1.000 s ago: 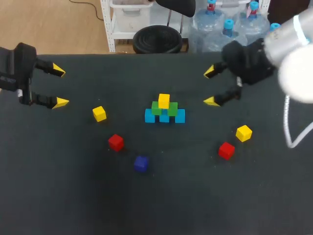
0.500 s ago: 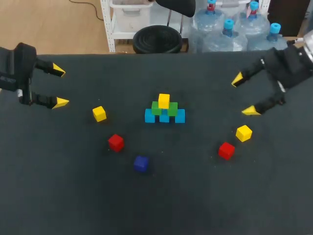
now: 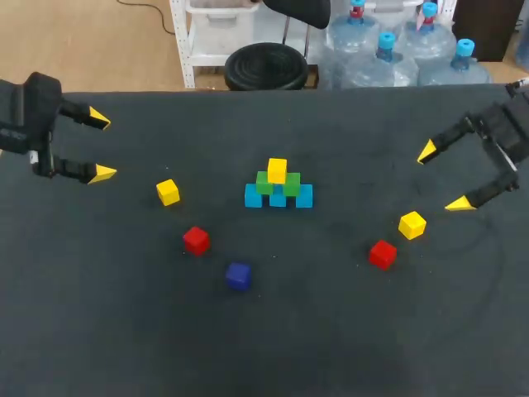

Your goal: Place the blue cubes, place green cubes on the blue cubes, place the yellow cubes on the green cubes, then place the red cubes on the yellow cubes, and place purple cube on the red cubes.

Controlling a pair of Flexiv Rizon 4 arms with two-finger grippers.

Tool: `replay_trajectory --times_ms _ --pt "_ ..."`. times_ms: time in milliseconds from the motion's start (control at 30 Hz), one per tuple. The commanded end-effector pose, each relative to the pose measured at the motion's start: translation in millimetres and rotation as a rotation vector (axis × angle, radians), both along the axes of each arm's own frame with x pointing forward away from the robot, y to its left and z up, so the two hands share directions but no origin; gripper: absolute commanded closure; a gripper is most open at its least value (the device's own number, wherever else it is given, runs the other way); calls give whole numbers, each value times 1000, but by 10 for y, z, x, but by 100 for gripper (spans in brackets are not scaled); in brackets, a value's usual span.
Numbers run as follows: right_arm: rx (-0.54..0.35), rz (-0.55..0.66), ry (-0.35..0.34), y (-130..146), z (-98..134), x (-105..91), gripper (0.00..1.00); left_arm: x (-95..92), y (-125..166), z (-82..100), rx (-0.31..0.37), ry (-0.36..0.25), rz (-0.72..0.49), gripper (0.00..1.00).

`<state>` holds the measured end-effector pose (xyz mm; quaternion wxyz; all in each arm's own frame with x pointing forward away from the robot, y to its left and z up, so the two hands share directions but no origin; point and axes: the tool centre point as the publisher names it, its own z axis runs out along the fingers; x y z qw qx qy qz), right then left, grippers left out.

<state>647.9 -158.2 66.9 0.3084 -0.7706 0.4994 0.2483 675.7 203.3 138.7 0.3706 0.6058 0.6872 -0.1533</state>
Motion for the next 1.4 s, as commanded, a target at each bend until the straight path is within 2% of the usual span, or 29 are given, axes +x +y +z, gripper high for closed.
replay_trajectory --times_ms 33,100,167,333,400,500,733,900,1400 --pt "11 25 -3 -24 -110 -51 50 -2 9 -16 -5 -7 -2 0" --pt "12 49 -2 -33 -160 -75 45 -2 9 -16 -5 -7 -2 0" --pt "1 71 -4 -47 -217 -91 35 -2 9 -16 -5 -7 -2 0" --pt "-14 111 -7 -83 -326 -89 24 -2 9 -16 -5 -7 -2 0" --pt "-17 121 -7 -90 -364 -70 24 -2 9 -16 -5 -7 -2 0" --pt "-16 140 -5 -87 -410 -47 32 -2 9 -16 -5 -7 -2 0" --pt "-12 191 0 -17 -507 -16 33 -2 9 -16 -5 -7 -2 0" --pt "-13 210 6 39 -560 -5 27 -2 9 -16 -5 -7 -2 0" --pt "-20 237 36 136 -633 -57 38 -2 9 -16 -5 -7 -2 0"
